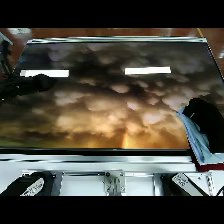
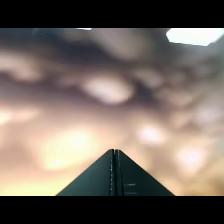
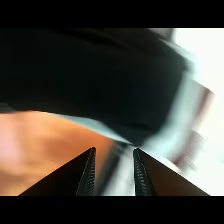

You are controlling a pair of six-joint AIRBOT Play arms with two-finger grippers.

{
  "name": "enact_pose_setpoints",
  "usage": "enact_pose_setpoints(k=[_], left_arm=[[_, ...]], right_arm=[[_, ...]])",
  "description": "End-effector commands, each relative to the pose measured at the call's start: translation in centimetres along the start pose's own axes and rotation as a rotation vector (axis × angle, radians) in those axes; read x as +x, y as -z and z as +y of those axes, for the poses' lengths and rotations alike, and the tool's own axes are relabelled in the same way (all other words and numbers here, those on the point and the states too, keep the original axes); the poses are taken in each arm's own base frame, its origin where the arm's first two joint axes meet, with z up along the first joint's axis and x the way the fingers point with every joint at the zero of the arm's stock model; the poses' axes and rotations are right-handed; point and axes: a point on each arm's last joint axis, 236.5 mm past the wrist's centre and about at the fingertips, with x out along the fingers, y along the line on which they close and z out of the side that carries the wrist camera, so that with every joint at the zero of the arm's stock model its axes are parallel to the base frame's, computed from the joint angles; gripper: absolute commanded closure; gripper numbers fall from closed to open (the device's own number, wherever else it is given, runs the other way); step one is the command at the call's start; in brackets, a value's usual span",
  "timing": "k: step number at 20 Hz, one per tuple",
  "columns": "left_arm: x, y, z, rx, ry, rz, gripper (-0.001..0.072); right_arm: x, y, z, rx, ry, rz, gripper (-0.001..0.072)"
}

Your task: Fold the shirts.

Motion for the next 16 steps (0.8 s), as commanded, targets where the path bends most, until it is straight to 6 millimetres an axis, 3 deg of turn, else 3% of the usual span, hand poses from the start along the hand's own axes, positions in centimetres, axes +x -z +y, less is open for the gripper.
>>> enact_pose_setpoints(k=[1, 2, 3, 4, 5, 6, 8, 10, 16], left_arm=[[1.4, 3.8, 4.8, 0.132, -0.344, 0.190, 0.0675], [1.7, 5.0, 5.1, 0.156, -0.391, 0.266, 0.0674], [2.1, 6.7, 5.1, 0.186, -0.416, 0.371, 0.0661], [2.5, 8.2, 4.8, 0.215, -0.417, 0.470, 0.0508], [2.9, 9.4, 4.5, 0.222, -0.416, 0.554, 0.0145], [3.3, 10.3, 4.2, 0.227, -0.415, 0.611, -0.0007], [4.2, 11.0, 3.8, 0.241, -0.408, 0.644, -0.0007], [4.8, 10.6, 3.7, 0.248, -0.402, 0.621, -0.0007], [5.0, 10.4, 3.7, 0.249, -0.400, 0.609, -0.0008]], right_arm=[[-7.3, -2.6, 16.5, -0.189, -0.567, -0.237, 0.0303], [-6.5, -0.6, 18.6, -0.276, -0.560, -0.188, 0.0222], [-4.7, 1.8, 19.4, -0.382, -0.478, -0.120, 0.0091], [-2.7, 4.1, 19.2, -0.485, -0.357, -0.052, 0.0011], [-1.0, 5.6, 18.6, -0.577, -0.230, -0.001, 0.0012], [0.2, 6.5, 18.0, -0.651, -0.112, 0.029, 0.0012], [1.5, 7.5, 18.6, -0.747, -0.009, 0.041, 0.0012], [2.0, 8.9, 20.4, -0.815, -0.012, 0.045, 0.0015], [1.7, 12.5, 23.4, -0.933, -0.068, 0.065, 0.0019]])
